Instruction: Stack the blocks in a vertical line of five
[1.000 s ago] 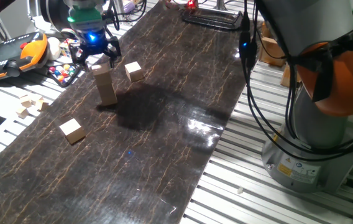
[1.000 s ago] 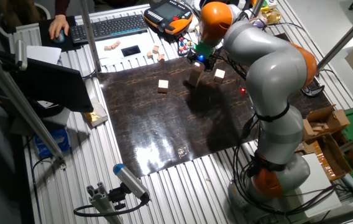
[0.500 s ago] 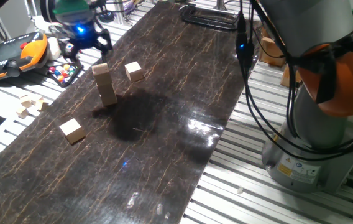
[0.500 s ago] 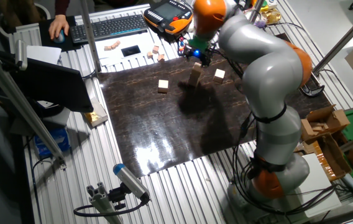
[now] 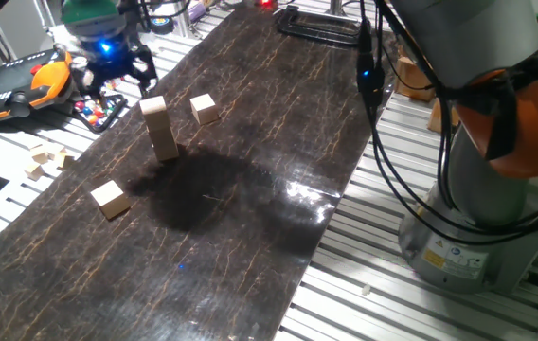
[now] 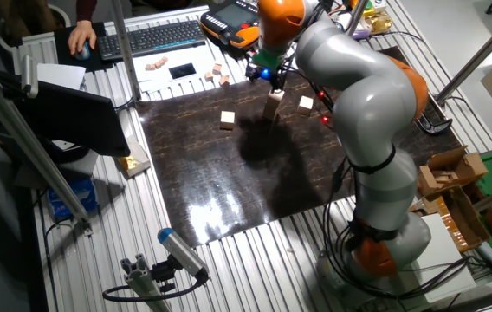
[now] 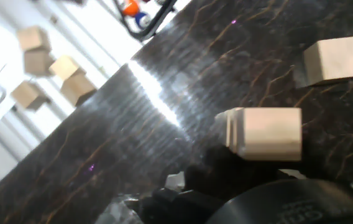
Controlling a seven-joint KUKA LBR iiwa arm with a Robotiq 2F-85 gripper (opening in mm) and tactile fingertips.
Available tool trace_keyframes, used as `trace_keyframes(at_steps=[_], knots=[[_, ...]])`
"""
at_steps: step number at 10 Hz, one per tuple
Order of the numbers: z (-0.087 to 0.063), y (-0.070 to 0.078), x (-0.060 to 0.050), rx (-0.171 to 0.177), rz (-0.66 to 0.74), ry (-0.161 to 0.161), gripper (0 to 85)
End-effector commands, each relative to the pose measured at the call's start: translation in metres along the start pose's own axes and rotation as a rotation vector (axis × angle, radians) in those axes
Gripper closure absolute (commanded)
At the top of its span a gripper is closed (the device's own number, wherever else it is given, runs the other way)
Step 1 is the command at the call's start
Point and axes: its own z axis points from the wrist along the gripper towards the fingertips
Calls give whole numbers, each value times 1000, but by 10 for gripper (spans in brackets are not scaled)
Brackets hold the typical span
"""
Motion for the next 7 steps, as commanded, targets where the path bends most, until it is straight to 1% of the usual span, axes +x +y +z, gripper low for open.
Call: trace_keyframes(at_steps=[1, 2, 3, 4, 5, 7], knots=[[5, 8, 7, 2, -15, -1, 200], [12, 16, 17, 3, -24, -2, 203], [22, 27, 29, 7, -39, -19, 203], [30, 34, 35, 9, -55, -28, 200], [40, 41, 40, -1, -62, -24, 197], [65, 55, 50, -8, -82, -38, 190]])
